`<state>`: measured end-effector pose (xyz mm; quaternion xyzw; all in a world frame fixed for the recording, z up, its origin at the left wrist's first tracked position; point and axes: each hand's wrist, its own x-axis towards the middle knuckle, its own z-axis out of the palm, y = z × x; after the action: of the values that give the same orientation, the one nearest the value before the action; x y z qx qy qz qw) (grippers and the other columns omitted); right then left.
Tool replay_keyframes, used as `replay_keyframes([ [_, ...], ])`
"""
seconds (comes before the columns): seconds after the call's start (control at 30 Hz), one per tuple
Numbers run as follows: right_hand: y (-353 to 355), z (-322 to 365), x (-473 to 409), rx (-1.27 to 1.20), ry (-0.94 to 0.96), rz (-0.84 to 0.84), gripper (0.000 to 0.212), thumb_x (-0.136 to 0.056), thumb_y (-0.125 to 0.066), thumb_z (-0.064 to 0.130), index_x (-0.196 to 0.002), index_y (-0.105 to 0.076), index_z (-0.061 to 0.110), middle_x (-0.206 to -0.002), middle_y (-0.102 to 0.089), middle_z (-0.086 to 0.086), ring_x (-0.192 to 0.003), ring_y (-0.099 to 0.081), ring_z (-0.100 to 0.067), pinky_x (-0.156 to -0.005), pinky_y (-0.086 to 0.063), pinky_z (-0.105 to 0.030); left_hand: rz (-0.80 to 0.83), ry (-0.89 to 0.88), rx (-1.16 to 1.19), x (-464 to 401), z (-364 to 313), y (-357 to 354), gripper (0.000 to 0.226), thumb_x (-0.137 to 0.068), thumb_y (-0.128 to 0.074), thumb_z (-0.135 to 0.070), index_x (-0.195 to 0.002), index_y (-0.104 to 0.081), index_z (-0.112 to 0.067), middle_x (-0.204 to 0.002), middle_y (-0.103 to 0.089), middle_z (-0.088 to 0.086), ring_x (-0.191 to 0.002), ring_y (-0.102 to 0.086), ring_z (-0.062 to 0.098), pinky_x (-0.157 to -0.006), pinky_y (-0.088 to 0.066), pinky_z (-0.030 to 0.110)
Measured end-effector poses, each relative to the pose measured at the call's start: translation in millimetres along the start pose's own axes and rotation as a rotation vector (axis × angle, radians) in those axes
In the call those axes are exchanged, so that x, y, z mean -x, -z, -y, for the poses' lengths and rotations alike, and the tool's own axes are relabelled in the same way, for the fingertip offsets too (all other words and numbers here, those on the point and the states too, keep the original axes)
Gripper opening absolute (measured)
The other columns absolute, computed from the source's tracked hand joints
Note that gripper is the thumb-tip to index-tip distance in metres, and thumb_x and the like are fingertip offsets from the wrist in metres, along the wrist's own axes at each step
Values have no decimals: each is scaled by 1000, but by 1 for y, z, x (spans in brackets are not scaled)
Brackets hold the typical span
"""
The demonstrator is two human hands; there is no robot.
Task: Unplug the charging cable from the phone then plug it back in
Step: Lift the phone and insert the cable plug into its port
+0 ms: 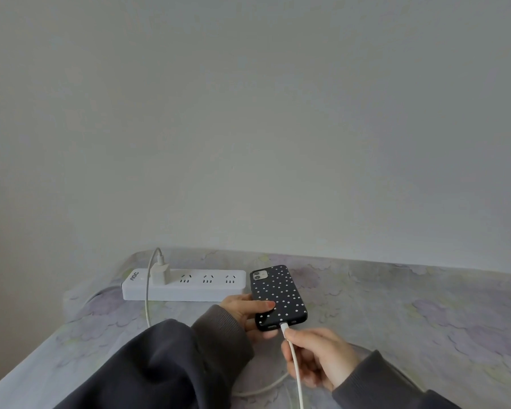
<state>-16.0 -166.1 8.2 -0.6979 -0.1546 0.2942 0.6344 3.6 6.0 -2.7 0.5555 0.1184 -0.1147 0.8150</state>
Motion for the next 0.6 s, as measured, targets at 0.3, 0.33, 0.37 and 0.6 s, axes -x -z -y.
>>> replay_keyframes([
  [0.3,0,-1,-1,-21,-9,-11,50,-89,-49,23,-41,-61,15,-36,-57,0,-29,-38,-8,-31,-26,-15,23,13,2,-1,0,0,12,-80,-59,8,-86,-61,-2,-53,-75,9,-47,-72,20,-36,-55,26],
  [0.33,0,-1,-1,-13,-10,-9,50,-89,-49,24,-42,-62,15,-37,-57,0,-30,-38,-8,-32,-26,-15,23,12,1,-1,0,0,12,-80,-59,8,-86,-61,-2,-54,-75,9,-47,-72,20,-36,-55,25],
  [0.37,0,-1,-1,-5,-10,-6,49,-89,-49,25,-42,-62,16,-37,-57,0,-31,-38,-9,-32,-26,-15,25,12,-4,-1,0,0,11,-80,-60,8,-86,-61,-2,-54,-75,9,-47,-72,20,-36,-54,25],
  [0.6,-2,2,0,24,-9,-2,47,-89,-48,24,-45,-61,16,-36,-56,0,-36,-38,-12,-35,-26,-17,49,12,-24,-1,-1,2,10,-82,-59,6,-87,-62,-2,-54,-75,8,-47,-71,19,-36,-54,24],
])
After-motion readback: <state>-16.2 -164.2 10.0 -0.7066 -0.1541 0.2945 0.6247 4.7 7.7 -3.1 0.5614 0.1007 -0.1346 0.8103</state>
